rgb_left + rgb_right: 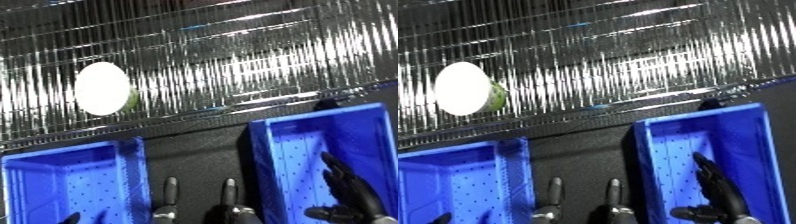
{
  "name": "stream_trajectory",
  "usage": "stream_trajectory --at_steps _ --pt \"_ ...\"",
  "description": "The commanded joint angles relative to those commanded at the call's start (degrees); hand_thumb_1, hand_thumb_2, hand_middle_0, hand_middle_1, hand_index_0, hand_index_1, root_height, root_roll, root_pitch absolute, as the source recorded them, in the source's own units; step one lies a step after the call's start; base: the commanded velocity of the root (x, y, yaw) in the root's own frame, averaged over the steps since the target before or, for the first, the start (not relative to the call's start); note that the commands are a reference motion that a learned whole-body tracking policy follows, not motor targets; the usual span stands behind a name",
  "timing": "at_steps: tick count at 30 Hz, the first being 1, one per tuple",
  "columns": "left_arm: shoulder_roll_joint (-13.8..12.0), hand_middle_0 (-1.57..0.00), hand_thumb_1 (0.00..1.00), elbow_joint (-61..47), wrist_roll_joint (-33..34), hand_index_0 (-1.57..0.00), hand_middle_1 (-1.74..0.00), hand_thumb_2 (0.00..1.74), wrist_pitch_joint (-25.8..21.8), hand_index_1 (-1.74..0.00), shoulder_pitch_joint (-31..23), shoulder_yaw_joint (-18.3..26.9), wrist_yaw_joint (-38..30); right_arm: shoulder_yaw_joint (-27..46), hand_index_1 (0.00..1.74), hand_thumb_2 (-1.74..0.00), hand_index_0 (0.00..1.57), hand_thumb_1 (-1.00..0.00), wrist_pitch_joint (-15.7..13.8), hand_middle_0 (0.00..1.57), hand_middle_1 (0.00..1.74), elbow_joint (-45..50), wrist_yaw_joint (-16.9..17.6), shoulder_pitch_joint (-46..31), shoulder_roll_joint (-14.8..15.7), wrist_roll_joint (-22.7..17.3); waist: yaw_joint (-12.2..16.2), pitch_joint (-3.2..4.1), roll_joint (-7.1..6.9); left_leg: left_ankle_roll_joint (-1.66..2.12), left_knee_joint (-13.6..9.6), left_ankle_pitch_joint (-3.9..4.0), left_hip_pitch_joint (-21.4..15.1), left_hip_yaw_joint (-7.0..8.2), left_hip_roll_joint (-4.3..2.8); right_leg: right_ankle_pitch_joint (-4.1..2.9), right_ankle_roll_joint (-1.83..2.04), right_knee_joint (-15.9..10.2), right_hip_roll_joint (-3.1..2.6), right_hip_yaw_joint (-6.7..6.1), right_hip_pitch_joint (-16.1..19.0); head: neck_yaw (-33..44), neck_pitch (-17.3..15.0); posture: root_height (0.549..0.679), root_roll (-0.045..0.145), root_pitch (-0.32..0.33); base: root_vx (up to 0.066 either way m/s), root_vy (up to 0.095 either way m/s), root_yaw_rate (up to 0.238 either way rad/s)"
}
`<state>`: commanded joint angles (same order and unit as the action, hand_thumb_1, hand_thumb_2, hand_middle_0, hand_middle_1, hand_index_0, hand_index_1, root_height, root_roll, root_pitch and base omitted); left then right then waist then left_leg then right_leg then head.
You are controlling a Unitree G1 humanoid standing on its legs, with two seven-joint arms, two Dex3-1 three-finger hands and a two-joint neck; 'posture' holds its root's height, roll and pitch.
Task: Pick up the object and place it into the box
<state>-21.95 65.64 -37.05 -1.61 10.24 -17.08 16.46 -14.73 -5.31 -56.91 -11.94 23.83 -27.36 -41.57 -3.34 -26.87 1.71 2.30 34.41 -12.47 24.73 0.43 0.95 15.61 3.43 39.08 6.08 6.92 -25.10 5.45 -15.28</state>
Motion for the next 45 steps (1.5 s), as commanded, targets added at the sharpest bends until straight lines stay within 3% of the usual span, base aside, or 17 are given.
stream_trajectory --at_steps 8,15,23,28,37,38,40,45 --pt "-0.05 0.0 0.0 -0.31 1.14 0.0 0.0 0.0 -0.36 0.0 -0.08 -0.33 -0.13 -1.97 0.0 0.0 0.0 0.0 1.5 0.0 0.0 -0.63 1.61 -0.77 1.89 -0.75 -1.76 -0.04 -0.24 -0.45 2.24 -0.79 1.09 -0.73 0.65 -0.26 0.24 0.16 0.69 0.92 -0.05 9.3 2.63 0.646 0.056 0.037 0.029 -0.006 0.177" --pt "0.09 0.0 0.0 -0.76 0.17 0.0 0.0 0.0 -2.08 0.0 -0.3 0.46 -0.91 -3.28 0.0 0.0 0.0 0.0 1.75 0.0 0.0 -3.66 1.38 -1.09 3.41 -1.04 -3.24 -0.23 -0.83 -0.76 3.24 -1.34 1.41 -1.24 0.65 0.25 0.21 0.84 1.14 1.69 0.32 15.49 3.79 0.645 0.049 0.032 0.026 0.015 0.047" --pt "-0.66 0.0 0.0 -4.51 -1.67 0.0 0.0 0.0 -6.17 0.0 -0.12 1.6 -1.54 -3.95 0.0 0.0 0.0 0.0 1.18 0.0 0.0 -6.64 0.9 -1.88 5.09 -2.21 -5.03 -0.8 -2.24 -0.74 3.11 -1.36 1.72 -1.94 0.31 0.84 0.18 1.95 1.62 2.94 0.36 16.67 2.05 0.643 0.041 0.031 0.013 -0.02 0.066" --pt "-1.83 0.0 0.0 -11.5 -3.19 0.0 0.0 0.0 -6.95 0.0 -0.89 1.21 0.9 -3.51 0.0 0.0 0.0 0.0 0.69 0.0 0.0 -7.51 0.66 -2.79 4.97 -3.13 -6.13 -1.49 -2.39 -0.63 2.24 -1.18 1.63 -2.57 0.35 0.92 0.26 1.89 2.0 3.76 0.6 14.56 0.95 0.643 0.039 0.033 -0.002 -0.012 0.097" --pt "-7.94 0.0 0.0 -34.8 -9.19 0.0 0.0 0.0 -10.67 0.0 -4.03 -0.38 5.21 -2.01 0.0 0.0 0.0 0.0 -0.57 0.0 0.0 -7.49 0.01 -5.68 3.08 -6.53 -7.97 -2.43 -1.47 -0.65 1.66 -1.44 1.49 -3.65 1.3 0.67 0.39 1.25 2.87 5.06 1.51 8.21 -1.3 0.646 0.043 0.032 -0.003 -0.001 0.134" --pt "-10.19 0.0 0.0 -42.07 -10.79 0.0 0.0 0.0 -11.6 0.0 -4.64 0.01 5.32 -1.48 0.0 0.0 0.0 0.0 -0.81 0.0 0.0 -7.79 -0.38 -6.29 2.66 -7.83 -8.52 -2.53 -1.21 -0.62 1.28 -1.31 1.41 -3.96 1.61 0.55 0.36 0.97 3.12 5.47 1.8 6.44 -1.62 0.646 0.044 0.031 0.008 -0.017 0.177" --pt "-12.08 0.0 0.0 -48.68 -12.44 0.0 0.0 0.0 -12.87 0.0 -5.14 0.74 4.96 -0.81 0.0 0.0 0.0 0.0 -0.98 0.0 0.0 -8.28 -0.91 -6.74 2.24 -9.15 -9.12 -2.61 -1.0 -0.55 0.69 -1.05 1.39 -4.32 1.94 0.41 0.33 0.7 3.37 5.94 1.99 4.48 -1.8 0.647 0.044 0.032 0.004 -0.029 0.191" --pt "-14.54 0.0 0.0 -60.07 -14.25 0.0 0.0 0.0 -17.5 0.0 -6.19 4.01 2.81 0.49 0.0 0.0 0.0 0.0 -1.12 0.0 0.0 -9.27 -1.78 -7.28 1.85 -11.59 -10.67 -2.77 -1.1 -0.36 -0.59 -0.55 1.32 -5.24 2.68 0.12 0.24 -0.05 3.82 7.14 2.39 0.05 -1.98 0.649 0.045 0.039 -0.003 -0.049 0.166"
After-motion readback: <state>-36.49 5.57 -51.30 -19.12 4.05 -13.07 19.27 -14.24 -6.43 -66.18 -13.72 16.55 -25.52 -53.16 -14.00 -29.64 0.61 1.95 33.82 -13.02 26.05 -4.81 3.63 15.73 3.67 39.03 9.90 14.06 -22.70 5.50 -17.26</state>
